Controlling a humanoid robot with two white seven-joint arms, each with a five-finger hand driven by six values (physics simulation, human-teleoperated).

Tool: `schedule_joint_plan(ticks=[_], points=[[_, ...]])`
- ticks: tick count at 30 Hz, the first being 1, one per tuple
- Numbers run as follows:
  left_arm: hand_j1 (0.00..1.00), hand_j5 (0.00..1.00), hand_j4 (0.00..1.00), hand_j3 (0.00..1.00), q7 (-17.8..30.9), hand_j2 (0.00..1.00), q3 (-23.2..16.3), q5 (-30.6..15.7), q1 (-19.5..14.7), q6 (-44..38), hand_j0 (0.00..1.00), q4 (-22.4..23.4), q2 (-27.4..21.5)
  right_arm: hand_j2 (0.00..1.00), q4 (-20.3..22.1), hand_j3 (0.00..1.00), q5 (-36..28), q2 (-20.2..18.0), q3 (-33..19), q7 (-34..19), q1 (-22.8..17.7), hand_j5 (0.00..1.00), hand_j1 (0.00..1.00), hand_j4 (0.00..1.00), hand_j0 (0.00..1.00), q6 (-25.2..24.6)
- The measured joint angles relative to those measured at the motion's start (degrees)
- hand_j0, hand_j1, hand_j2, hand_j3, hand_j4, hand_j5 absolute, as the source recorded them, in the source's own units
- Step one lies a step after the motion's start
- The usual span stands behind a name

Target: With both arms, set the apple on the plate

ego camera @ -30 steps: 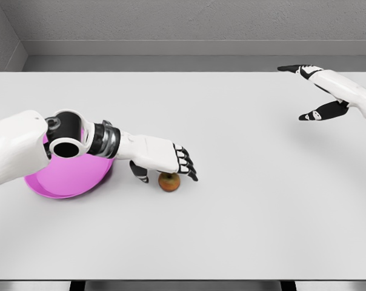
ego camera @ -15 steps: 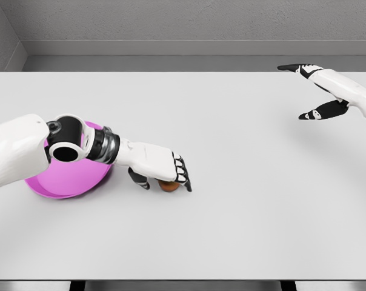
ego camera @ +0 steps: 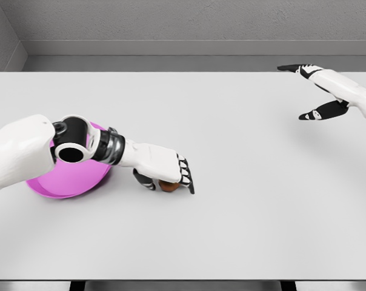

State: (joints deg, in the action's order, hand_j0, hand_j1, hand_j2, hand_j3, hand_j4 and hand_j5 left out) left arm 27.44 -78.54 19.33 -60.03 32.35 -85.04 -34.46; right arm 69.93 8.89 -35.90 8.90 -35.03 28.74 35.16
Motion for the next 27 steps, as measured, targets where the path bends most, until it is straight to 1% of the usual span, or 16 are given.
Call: schedule_joint_plan(ticks=[3, 17, 19, 27], points=[[0.78, 0.78, 0.78, 0.78, 0.0, 0.78, 0.0, 0.0, 0.0, 0.0, 0.78, 0.0, 0.2, 1.00, 0.0, 1.00, 0.0, 0.0, 0.0, 0.0, 0.1, 1.00, 1.00, 1.00, 1.00, 0.0], [0.76, 0.76, 0.76, 0.76, 0.0, 0.76, 0.0, 0.1, 0.0, 0.4, 0.76, 0.1, -0.4, 1.00, 0.0, 1.00, 0.0, 0.0, 0.0, 0.0, -0.1, 1.00, 1.00, 1.00, 1.00, 0.0], [0.66, 0.66, 0.66, 0.66, 0.0, 0.66, 0.0, 0.1, 0.0, 0.5, 0.66, 0.1, -0.4, 1.00, 0.0, 1.00, 0.0, 0.0, 0.0, 0.0, -0.1, 1.00, 1.00, 1.00, 1.00, 0.0], [0.52, 0.52, 0.52, 0.52, 0.0, 0.52, 0.0, 0.7, 0.0, 0.7, 0.52, 0.1, -0.5, 1.00, 0.0, 1.00, 0.0, 0.0, 0.0, 0.0, -0.3, 1.00, 1.00, 1.00, 1.00, 0.0]])
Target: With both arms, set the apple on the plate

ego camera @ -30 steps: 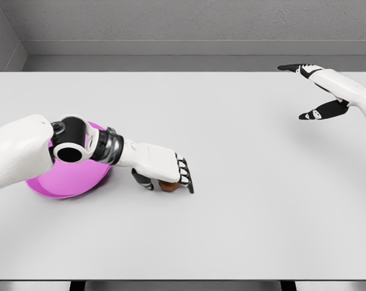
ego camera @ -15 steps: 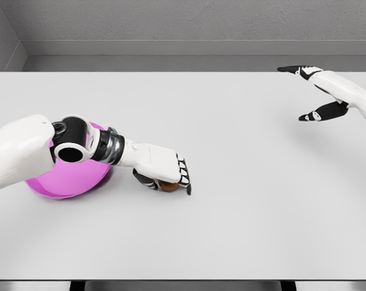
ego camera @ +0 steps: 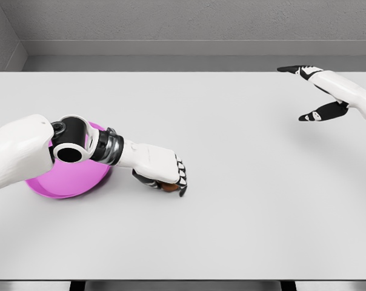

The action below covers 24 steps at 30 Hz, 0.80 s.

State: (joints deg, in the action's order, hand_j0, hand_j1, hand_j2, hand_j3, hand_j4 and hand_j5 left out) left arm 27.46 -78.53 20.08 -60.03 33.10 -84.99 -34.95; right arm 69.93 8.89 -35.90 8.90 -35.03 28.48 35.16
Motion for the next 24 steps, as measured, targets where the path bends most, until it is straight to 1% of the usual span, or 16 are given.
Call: schedule_joint_plan(ticks=[4, 12, 14, 15, 18, 20, 24], points=[[0.49, 0.49, 0.49, 0.49, 0.0, 0.49, 0.0, 0.0, 0.0, 0.1, 0.49, 0.0, 0.0, 1.00, 0.0, 1.00, 0.0, 0.0, 0.0, 0.0, 0.1, 1.00, 1.00, 1.00, 1.00, 0.0], [0.47, 0.47, 0.47, 0.47, 0.1, 0.47, 0.0, 0.1, -1.0, 0.2, 0.47, -0.2, -0.6, 1.00, 0.0, 1.00, 0.0, -0.1, 0.0, 0.0, 0.0, 1.00, 1.00, 1.00, 1.00, 0.0], [0.41, 0.41, 0.41, 0.41, 0.2, 0.41, 0.0, 0.0, -1.1, 1.0, 0.41, -0.3, -1.5, 1.00, 0.0, 1.00, 0.0, -0.1, 0.0, 0.0, 0.0, 1.00, 1.00, 1.00, 1.00, 0.0], [0.40, 0.40, 0.40, 0.40, 0.2, 0.40, 0.1, -0.1, -1.1, 1.3, 0.40, -0.4, -2.3, 1.00, 0.0, 1.00, 0.0, -0.1, 0.0, 0.0, 0.1, 1.00, 1.00, 1.00, 1.00, 0.0], [0.39, 0.39, 0.39, 0.39, 0.2, 0.39, 0.3, -0.3, -2.1, 1.7, 0.39, -1.0, -4.9, 1.00, 0.0, 1.00, 0.0, -0.6, 0.0, 0.0, 0.4, 1.00, 1.00, 1.00, 1.00, 0.0], [0.39, 0.39, 0.39, 0.39, 0.1, 0.39, 1.0, -1.2, -2.8, 1.9, 0.39, -2.3, -8.2, 1.00, 0.0, 1.00, 0.0, -0.9, 0.0, 0.0, 0.4, 1.00, 1.00, 1.00, 1.00, 0.0], [0.39, 0.39, 0.39, 0.39, 0.0, 0.39, 4.4, -3.1, -2.8, 2.0, 0.39, -3.4, -15.9, 1.00, 0.0, 1.00, 0.0, -1.2, 0.0, 0.0, 0.4, 1.00, 1.00, 1.00, 1.00, 0.0]])
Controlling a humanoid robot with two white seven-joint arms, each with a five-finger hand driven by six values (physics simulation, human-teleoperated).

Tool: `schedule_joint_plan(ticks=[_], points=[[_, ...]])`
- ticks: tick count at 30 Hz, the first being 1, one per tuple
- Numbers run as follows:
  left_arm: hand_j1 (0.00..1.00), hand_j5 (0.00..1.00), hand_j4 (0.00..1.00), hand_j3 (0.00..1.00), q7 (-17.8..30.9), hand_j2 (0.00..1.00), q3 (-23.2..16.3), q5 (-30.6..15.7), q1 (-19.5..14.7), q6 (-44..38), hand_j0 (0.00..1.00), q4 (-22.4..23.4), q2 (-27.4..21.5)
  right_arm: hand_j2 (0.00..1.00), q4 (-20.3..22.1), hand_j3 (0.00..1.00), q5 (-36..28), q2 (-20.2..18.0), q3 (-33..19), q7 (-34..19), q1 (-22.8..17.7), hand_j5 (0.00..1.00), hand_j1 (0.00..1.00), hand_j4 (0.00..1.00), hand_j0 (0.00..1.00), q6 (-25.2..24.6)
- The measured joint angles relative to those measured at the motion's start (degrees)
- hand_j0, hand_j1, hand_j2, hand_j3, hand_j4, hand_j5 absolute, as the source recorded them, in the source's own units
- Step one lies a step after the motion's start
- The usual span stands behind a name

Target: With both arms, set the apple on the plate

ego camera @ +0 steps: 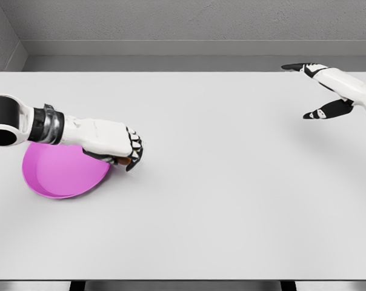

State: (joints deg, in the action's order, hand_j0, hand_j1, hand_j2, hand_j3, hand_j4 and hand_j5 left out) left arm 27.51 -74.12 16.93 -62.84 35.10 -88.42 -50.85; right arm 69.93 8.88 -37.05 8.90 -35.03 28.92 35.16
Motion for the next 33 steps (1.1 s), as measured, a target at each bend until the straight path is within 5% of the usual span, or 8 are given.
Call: schedule_joint_plan(ticks=[8, 11, 14, 22, 28, 33], points=[[0.47, 0.47, 0.47, 0.47, 0.0, 0.47, 2.5, -0.9, 0.8, 0.1, 0.47, 1.1, -7.5, 1.00, 0.0, 1.00, 0.0, -0.1, 0.0, 0.0, 0.1, 1.00, 1.00, 1.00, 1.00, 0.0], [0.80, 0.80, 0.80, 0.80, 0.0, 0.80, 2.5, -0.9, 0.9, 0.1, 0.80, 3.0, -7.6, 1.00, 0.0, 1.00, 0.0, -0.1, 0.0, 0.0, 0.1, 1.00, 1.00, 1.00, 1.00, 0.0], [1.00, 1.00, 1.00, 1.00, 0.0, 1.00, 2.6, -0.9, 0.8, 0.0, 1.00, 4.3, -7.6, 1.00, 0.0, 1.00, 0.0, -0.1, 0.0, 0.0, 0.0, 1.00, 1.00, 1.00, 1.00, 0.0], [1.00, 1.00, 1.00, 1.00, -0.1, 1.00, 2.5, -2.0, 0.1, 0.0, 1.00, 4.7, -6.0, 1.00, 0.0, 1.00, 0.0, -0.3, 0.0, 0.0, -0.3, 1.00, 1.00, 1.00, 1.00, 0.0], [1.00, 1.00, 1.00, 1.00, -0.2, 1.00, 2.6, -3.3, -1.3, 0.0, 1.00, 4.0, 6.2, 1.00, 0.0, 1.00, 0.0, -0.3, 0.0, 0.0, -0.2, 1.00, 1.00, 1.00, 1.00, 0.0], [1.00, 1.00, 1.00, 1.00, -0.2, 1.00, 2.7, -4.9, -1.3, 0.0, 1.00, 3.8, 9.2, 1.00, 0.0, 1.00, 0.0, -0.3, 0.0, 0.0, -0.1, 1.00, 1.00, 1.00, 1.00, 0.0]])
